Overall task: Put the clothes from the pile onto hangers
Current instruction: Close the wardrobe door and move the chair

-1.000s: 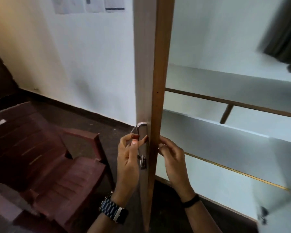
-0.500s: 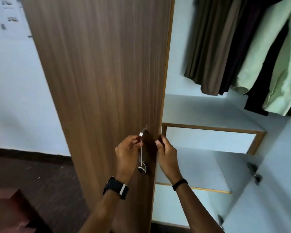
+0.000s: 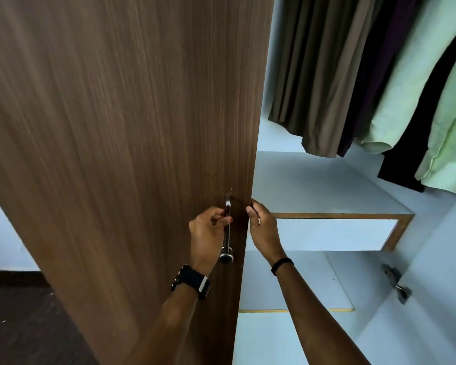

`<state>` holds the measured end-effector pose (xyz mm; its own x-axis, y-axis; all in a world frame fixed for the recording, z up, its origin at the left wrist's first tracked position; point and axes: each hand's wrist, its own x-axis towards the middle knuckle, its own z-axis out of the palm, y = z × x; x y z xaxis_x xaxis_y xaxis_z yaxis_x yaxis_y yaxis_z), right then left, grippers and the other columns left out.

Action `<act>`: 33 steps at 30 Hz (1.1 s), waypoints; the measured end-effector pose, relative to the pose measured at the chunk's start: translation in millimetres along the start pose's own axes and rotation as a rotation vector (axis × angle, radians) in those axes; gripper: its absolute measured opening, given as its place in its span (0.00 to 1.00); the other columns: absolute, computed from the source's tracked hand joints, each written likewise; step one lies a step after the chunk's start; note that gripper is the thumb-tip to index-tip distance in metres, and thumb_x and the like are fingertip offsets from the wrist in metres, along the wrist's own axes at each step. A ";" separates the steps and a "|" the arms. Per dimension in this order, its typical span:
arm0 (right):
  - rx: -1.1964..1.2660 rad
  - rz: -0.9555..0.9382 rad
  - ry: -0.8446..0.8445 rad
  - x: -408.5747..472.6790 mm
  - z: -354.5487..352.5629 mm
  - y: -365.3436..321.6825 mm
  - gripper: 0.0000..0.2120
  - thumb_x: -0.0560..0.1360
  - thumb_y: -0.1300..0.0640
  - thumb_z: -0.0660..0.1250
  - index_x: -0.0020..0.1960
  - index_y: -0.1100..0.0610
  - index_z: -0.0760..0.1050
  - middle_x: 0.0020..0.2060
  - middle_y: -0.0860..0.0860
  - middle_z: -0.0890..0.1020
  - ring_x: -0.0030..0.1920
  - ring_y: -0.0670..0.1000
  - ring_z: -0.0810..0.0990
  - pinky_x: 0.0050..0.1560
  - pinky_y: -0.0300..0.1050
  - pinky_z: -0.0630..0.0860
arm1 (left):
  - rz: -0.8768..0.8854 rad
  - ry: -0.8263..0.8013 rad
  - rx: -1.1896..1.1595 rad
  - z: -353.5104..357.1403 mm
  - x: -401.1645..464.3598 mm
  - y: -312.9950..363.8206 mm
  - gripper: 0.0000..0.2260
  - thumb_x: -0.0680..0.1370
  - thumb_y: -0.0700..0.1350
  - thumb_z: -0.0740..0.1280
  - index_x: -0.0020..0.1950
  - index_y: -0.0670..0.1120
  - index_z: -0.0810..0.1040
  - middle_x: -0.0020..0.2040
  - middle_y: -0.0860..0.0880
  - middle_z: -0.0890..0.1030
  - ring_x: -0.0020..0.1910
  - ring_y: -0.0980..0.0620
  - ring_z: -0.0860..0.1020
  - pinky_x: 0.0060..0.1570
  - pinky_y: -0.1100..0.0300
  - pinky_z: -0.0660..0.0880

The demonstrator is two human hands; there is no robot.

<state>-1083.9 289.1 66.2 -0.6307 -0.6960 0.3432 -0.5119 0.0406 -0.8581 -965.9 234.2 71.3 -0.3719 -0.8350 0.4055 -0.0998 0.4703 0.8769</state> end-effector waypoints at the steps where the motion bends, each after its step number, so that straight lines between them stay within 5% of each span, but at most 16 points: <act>1: 0.003 -0.001 -0.003 4.9 0.6 1.1 0.17 0.82 0.56 0.56 0.69 0.59 0.69 0.65 0.53 0.75 0.66 0.51 0.72 0.60 0.32 0.66 | -0.003 -0.004 -0.004 1.8 4.3 -2.3 0.04 0.75 0.38 0.69 0.49 0.44 0.81 0.42 0.54 0.82 0.42 0.67 0.80 0.43 0.73 0.76; 8: 0.031 0.024 0.030 10.7 4.4 7.2 0.17 0.82 0.56 0.57 0.68 0.60 0.70 0.64 0.53 0.76 0.60 0.43 0.71 0.49 0.16 0.62 | 0.006 0.024 -0.023 6.6 5.3 -11.5 0.02 0.75 0.41 0.70 0.46 0.47 0.81 0.39 0.54 0.81 0.38 0.59 0.80 0.40 0.68 0.77; 13: 0.053 0.053 0.082 -4.7 -8.7 6.4 0.15 0.79 0.55 0.63 0.65 0.57 0.73 0.60 0.50 0.78 0.58 0.45 0.75 0.47 0.18 0.67 | -0.009 0.204 -0.110 21.2 -15.7 -0.4 0.13 0.75 0.39 0.70 0.58 0.47 0.74 0.52 0.50 0.78 0.51 0.55 0.78 0.52 0.65 0.75; 15: 0.086 0.069 0.096 -23.3 -22.5 11.0 0.14 0.79 0.56 0.64 0.64 0.56 0.75 0.57 0.49 0.79 0.55 0.44 0.76 0.54 0.25 0.72 | 0.027 0.240 -0.115 31.1 -33.5 9.4 0.16 0.75 0.38 0.70 0.61 0.47 0.73 0.55 0.51 0.75 0.54 0.53 0.76 0.54 0.62 0.74; 17: 0.169 0.115 0.118 -47.7 -41.1 19.5 0.12 0.78 0.56 0.65 0.61 0.54 0.76 0.54 0.49 0.81 0.54 0.47 0.80 0.57 0.43 0.78 | 0.065 0.216 -0.168 43.0 -53.7 19.7 0.15 0.76 0.38 0.68 0.61 0.49 0.72 0.55 0.52 0.74 0.53 0.58 0.75 0.53 0.67 0.73; 19: 0.271 0.181 0.191 -85.3 -71.2 31.3 0.09 0.77 0.56 0.66 0.58 0.53 0.76 0.51 0.51 0.81 0.52 0.51 0.82 0.52 0.48 0.81 | 0.088 0.144 -0.227 62.3 -84.0 35.5 0.15 0.78 0.38 0.66 0.61 0.52 0.70 0.56 0.56 0.74 0.53 0.62 0.74 0.51 0.73 0.70; 24: 0.361 0.258 0.436 -185.1 -170.8 51.2 0.06 0.77 0.61 0.67 0.53 0.54 0.77 0.48 0.56 0.82 0.48 0.53 0.83 0.46 0.42 0.80 | 0.036 -0.266 -0.344 130.0 -172.9 84.0 0.14 0.80 0.40 0.63 0.63 0.52 0.71 0.57 0.61 0.75 0.53 0.70 0.73 0.48 0.78 0.69; 33: -0.259 0.123 1.059 -376.8 -381.3 59.8 0.08 0.77 0.65 0.65 0.48 0.53 0.77 0.44 0.44 0.80 0.44 0.42 0.80 0.47 0.32 0.75 | -0.013 -0.825 -0.556 266.0 -373.2 220.5 0.16 0.81 0.37 0.60 0.65 0.53 0.72 0.64 0.57 0.75 0.61 0.59 0.75 0.53 0.74 0.71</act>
<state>-1099.3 827.2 31.2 -0.8036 0.2868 0.5216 -0.4403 0.3031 -0.8451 -1094.6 725.5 44.6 -0.9204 -0.2794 0.2735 0.2598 0.0859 0.9618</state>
